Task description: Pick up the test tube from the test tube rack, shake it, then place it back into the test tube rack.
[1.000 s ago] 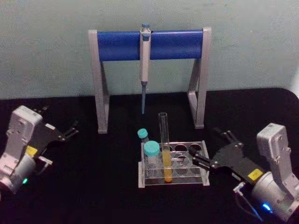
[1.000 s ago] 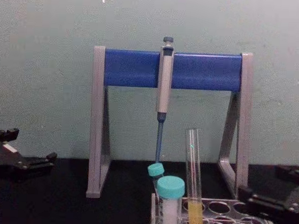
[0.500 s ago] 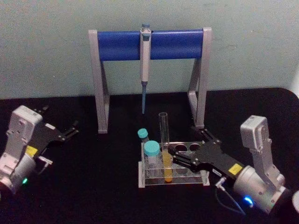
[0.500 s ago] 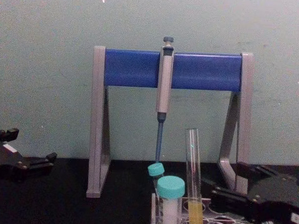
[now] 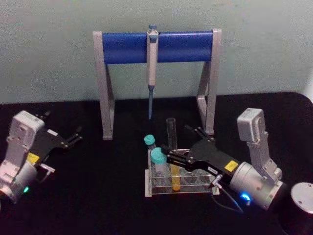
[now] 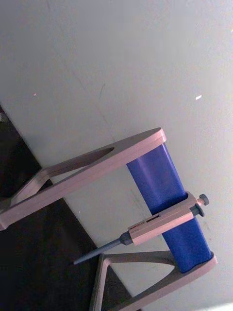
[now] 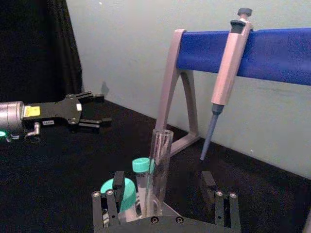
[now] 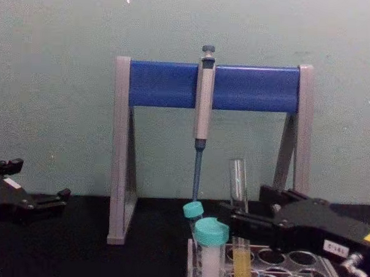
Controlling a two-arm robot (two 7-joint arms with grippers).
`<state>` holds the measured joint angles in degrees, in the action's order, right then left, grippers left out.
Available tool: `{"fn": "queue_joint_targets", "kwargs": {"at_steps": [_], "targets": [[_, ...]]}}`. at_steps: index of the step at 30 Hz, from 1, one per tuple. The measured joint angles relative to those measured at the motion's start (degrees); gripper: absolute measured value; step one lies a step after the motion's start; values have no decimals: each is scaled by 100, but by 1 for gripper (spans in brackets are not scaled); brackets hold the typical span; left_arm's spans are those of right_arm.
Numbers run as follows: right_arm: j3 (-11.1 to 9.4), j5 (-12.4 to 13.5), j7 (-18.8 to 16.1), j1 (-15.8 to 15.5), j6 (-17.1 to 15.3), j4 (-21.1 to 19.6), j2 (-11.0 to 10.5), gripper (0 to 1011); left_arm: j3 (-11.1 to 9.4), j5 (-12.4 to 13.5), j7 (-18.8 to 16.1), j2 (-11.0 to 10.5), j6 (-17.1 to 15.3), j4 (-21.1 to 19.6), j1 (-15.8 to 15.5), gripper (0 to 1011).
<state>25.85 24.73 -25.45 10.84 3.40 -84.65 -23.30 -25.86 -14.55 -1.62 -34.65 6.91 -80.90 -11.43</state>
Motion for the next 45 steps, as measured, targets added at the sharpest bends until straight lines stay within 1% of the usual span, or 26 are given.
{"fn": "queue_joint_targets", "kwargs": {"at_steps": [5, 18, 27, 45], "targets": [[-3, -14, -109, 86, -55, 83, 99, 1000, 0, 0, 0, 0, 0, 0, 0, 1001], [14, -19, -266, 261, -150, 274, 247, 1000, 0, 0, 0, 0, 0, 0, 0, 1001], [32, 7, -307, 309, -190, 338, 276, 1000, 0, 0, 0, 0, 0, 0, 0, 1001], [28, 16, -306, 307, -192, 336, 274, 1000, 0, 0, 0, 0, 0, 0, 0, 1001]]}}
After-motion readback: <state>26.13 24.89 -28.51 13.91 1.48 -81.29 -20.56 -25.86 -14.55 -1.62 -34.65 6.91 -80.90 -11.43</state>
